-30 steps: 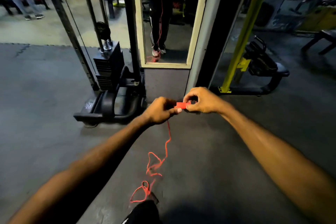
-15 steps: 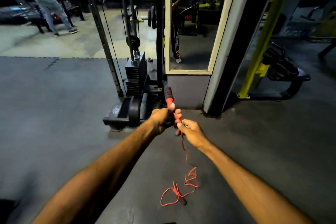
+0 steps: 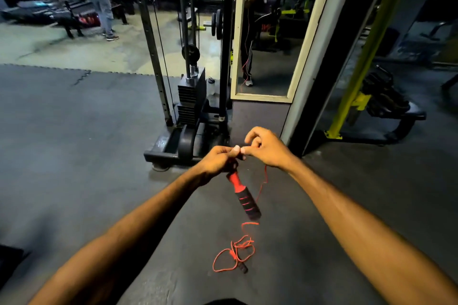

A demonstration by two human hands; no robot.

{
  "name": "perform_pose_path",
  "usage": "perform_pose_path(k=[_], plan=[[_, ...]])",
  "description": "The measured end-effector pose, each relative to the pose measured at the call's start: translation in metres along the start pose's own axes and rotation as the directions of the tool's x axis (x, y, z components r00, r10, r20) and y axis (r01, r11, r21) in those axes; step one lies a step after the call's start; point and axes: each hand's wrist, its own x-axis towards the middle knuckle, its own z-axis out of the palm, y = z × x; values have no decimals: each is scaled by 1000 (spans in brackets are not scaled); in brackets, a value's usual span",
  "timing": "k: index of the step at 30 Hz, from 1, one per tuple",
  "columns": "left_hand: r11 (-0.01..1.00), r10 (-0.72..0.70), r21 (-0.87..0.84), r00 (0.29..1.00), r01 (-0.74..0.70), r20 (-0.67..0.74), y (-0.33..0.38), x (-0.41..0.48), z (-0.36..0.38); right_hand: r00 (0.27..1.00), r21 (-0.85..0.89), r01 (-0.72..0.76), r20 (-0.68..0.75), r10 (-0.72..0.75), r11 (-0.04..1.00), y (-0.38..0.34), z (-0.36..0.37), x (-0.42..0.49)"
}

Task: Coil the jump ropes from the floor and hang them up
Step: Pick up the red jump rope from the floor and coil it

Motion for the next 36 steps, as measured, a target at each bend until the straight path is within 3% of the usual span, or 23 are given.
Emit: perform_pose_path(k=[3,10,13,17,22,25,30,32,34,36], plan=[[994,-47,-97,999,47,4,-2,1,5,994,95,-81,86,73,992,22,-19,-16],[988,-98,-98,970,122,221,3,-16,11,974,113,-75,222,49,991,56,-35,-35],[969,-210,-62,926,240,315,10,-17,16,979,116,-8,204,-16,993,41,-34,-32],[967,-207,-93,947,235,244,22,-13,33,991,129,73,105,-87,989,30,-22,-24],[959,-214,-132,948,250,237,10,-18,32,999,207,21,-50,-11,978,48,-23,-19],[931,-198,-257,950,259,242,8,-25,31,995,268,-12,-95,38,963,58,-19,-19],[779,-66,-605,981,164,181,18,-22,29,981,295,-190,97,168,936,68,13,-28],[696,18,-715,994,66,109,20,-19,21,950,223,-266,228,215,938,71,23,-37],[630,48,-776,999,-35,-6,21,-13,16,912,86,-233,366,187,969,67,26,-50],[656,-8,-746,987,-117,-161,19,-8,14,872,-39,-87,481,94,995,53,22,-60]])
